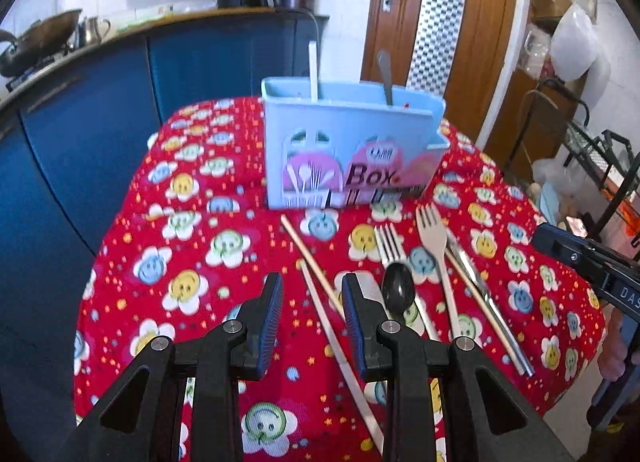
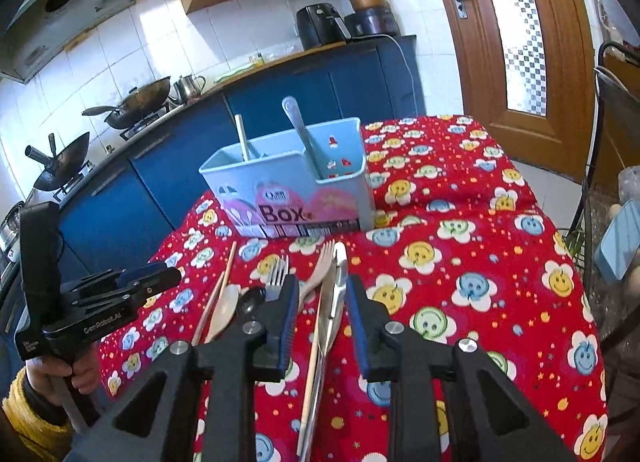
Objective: Organize utensils
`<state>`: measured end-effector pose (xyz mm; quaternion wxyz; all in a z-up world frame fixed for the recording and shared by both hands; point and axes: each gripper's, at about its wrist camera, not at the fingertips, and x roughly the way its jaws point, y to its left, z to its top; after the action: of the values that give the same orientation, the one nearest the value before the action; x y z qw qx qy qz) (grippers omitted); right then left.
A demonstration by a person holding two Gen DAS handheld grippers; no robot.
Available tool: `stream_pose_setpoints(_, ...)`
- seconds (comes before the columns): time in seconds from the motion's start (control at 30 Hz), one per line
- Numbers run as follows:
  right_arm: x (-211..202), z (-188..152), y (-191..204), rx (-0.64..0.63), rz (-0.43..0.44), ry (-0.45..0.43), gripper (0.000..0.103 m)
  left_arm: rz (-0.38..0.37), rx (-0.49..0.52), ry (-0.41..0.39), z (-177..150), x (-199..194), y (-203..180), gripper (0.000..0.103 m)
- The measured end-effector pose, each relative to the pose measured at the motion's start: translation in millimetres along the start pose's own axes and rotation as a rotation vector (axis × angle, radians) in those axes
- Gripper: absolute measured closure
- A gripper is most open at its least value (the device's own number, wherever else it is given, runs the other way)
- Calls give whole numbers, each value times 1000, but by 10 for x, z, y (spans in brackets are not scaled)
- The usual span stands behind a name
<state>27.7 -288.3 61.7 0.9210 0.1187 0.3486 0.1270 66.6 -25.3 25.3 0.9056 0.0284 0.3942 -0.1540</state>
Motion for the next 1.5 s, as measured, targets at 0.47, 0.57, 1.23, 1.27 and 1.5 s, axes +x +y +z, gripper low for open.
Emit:
stream_pose_setpoints(0.47, 93, -141, -146, 28, -10, 45, 74, -106, -100, 237, -156, 380, 63, 80)
stream_pose_setpoints(0.57, 113, -155, -175, 33, -8, 51, 74, -89, -87, 252, -142, 399, 44, 82)
stream_pose_setpoints(1.23, 229, -89, -137, -3, -16, 148, 72, -64, -86, 246, -100, 363, 132, 98)
stream_pose_setpoints(1.27, 250, -83, -129, -1, -10, 166, 72, -71, -103, 227, -107, 329, 182, 98)
stream_pose_setpoints(1.5, 454, -102, -12, -12, 21, 312, 71, -76, -157, 102, -139, 109, 414, 98)
